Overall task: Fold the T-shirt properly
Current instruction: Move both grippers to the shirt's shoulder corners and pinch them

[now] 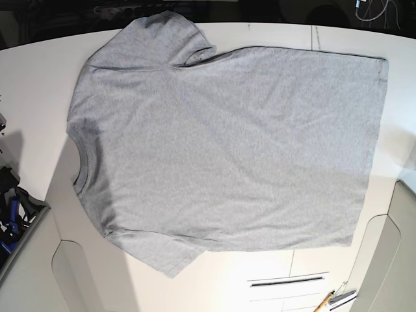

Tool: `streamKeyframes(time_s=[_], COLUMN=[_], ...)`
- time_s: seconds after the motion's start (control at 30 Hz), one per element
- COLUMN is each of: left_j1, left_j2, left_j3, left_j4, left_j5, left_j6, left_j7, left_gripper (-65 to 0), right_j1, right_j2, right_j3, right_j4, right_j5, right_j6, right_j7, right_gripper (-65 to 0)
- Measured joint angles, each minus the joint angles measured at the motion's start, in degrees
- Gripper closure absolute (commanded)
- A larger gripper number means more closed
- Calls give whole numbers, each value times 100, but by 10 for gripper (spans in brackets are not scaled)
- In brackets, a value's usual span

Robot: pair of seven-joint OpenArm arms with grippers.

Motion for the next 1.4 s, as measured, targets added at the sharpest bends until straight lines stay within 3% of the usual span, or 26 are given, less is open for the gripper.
streamKeyframes(time_s=[0.23,0.3,0.4,0.53,0.6,0.7,0.97,1.0,1.1,1.13,1.3,1.4], left_j1=[55,-46,-225,-417,-463,-514,-765,-767,-782,-802,-857,-857], left_j2=[-2,0,22,13,33,33,33,31,33,33,33,31], left_j3=[-909,-1069,-1233,-1283,-1283,-1283,-1281,-1281,-1281,-1283,-1283,-1283], left_j4=[765,793,785,787,785,785,785,785,785,785,785,785], left_j5=[-1447,-1622,-1644,-1657,-1650,-1639,-1648,-1648,-1641,-1639,-1648,-1646], left_j6=[9,11,11,9,9,9,7,9,7,7,9,9], left_j7=[931,1141,1375,1392,1410,1462,1541,1539,1554,1585,1582,1580], left_gripper=[0,0,0,0,0,0,0,0,0,0,-6,-184], right_j1=[-9,181,649,1215,1384,1565,1751,1751,1751,1751,1768,1838], right_j2=[-81,-297,-890,-1700,-1867,-1790,-1821,-1818,-1818,-1818,-1818,-1818], right_j3=[1416,1871,2549,3346,3709,4192,4533,4533,4516,4498,4172,3807], right_j4=[1526,1532,1440,1073,748,249,-299,-299,-299,-299,-299,-299], right_j5=[713,1233,1917,3064,3587,4046,4190,4186,4083,4004,3429,3176], right_j6=[256,256,334,1014,1054,1165,1182,1180,1185,1182,1185,1187], right_j7=[22,-122,-496,-1064,-1209,-1351,-1401,-1449,-1460,-1460,-1460,-1521], right_gripper=[0,0,0,0,0,0,0,-50,-316,-359,-371,-371])
